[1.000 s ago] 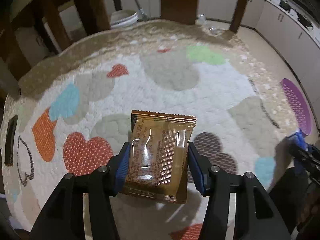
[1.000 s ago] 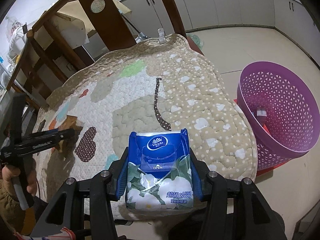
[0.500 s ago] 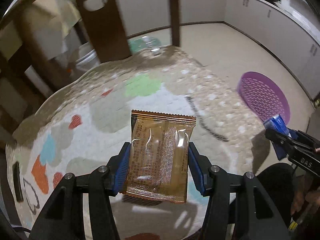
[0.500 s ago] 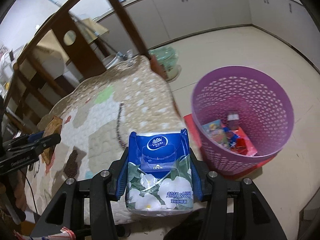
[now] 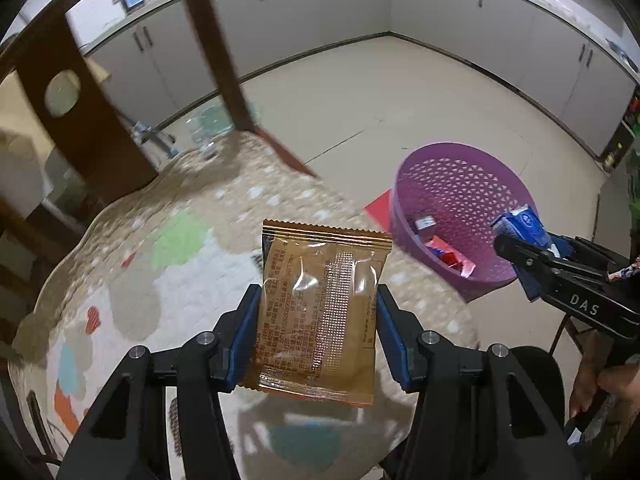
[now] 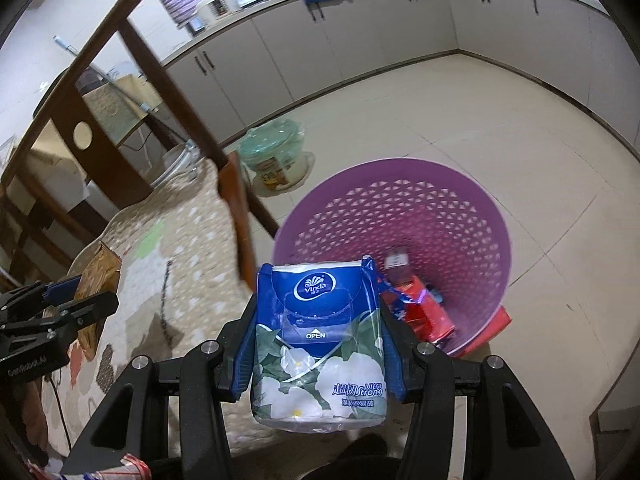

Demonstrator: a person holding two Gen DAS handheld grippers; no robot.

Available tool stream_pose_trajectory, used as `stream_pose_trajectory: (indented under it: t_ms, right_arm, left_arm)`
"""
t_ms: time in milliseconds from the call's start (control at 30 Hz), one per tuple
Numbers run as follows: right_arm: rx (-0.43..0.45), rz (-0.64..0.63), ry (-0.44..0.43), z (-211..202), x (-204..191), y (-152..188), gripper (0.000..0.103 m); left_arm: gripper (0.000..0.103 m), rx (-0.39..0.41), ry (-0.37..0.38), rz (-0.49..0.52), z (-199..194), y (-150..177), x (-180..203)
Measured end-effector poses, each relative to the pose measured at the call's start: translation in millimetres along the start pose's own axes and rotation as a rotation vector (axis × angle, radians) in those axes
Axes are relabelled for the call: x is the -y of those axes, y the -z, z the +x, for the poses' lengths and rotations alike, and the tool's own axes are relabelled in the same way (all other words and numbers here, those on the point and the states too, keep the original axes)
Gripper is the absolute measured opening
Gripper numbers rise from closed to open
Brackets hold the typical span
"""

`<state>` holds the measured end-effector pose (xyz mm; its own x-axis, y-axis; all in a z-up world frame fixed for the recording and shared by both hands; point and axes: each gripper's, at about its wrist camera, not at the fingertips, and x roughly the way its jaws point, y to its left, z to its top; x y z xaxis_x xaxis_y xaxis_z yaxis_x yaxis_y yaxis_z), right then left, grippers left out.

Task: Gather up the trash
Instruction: 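Carry the brown packet and blue tissue pack over the purple basket with both grippers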

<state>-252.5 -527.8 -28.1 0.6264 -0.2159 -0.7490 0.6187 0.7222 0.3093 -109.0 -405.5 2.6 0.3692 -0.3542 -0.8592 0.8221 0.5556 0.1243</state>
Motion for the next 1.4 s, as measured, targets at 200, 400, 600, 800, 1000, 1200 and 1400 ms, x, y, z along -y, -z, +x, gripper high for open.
stream_pose_trajectory:
  t_ms: [200,400,600,800,1000,1200,1400]
  right_arm:
    - [0.007,0.026,0.005,1,18,-6,0.056]
    - [0.003,0.051,0.011,9,33,-12,0.056]
    - [0.008,0.067,0.011,10,37,-14,0.056]
    - [0.001,0.071,0.024,15,38,-13,0.056]
    - [-0.004,0.077,0.042,21,38,-17,0.056]
    - [-0.003,0.078,0.053,26,39,-20,0.056]
    - [-0.011,0.081,0.061,31,39,-17,0.058]
  left_arm:
    - [0.054,-0.001,0.022,0.041,10,-14,25]
    - [0.054,0.006,0.036,0.066,18,-29,40]
    - [0.054,-0.004,0.057,0.061,24,-35,44]
    - [0.054,-0.017,0.078,0.048,33,-37,45]
    - [0.054,-0.024,0.115,0.024,41,-48,45]
    - [0.054,-0.029,0.149,0.015,49,-57,50]
    - [0.054,-0.047,0.157,0.017,61,-61,57]
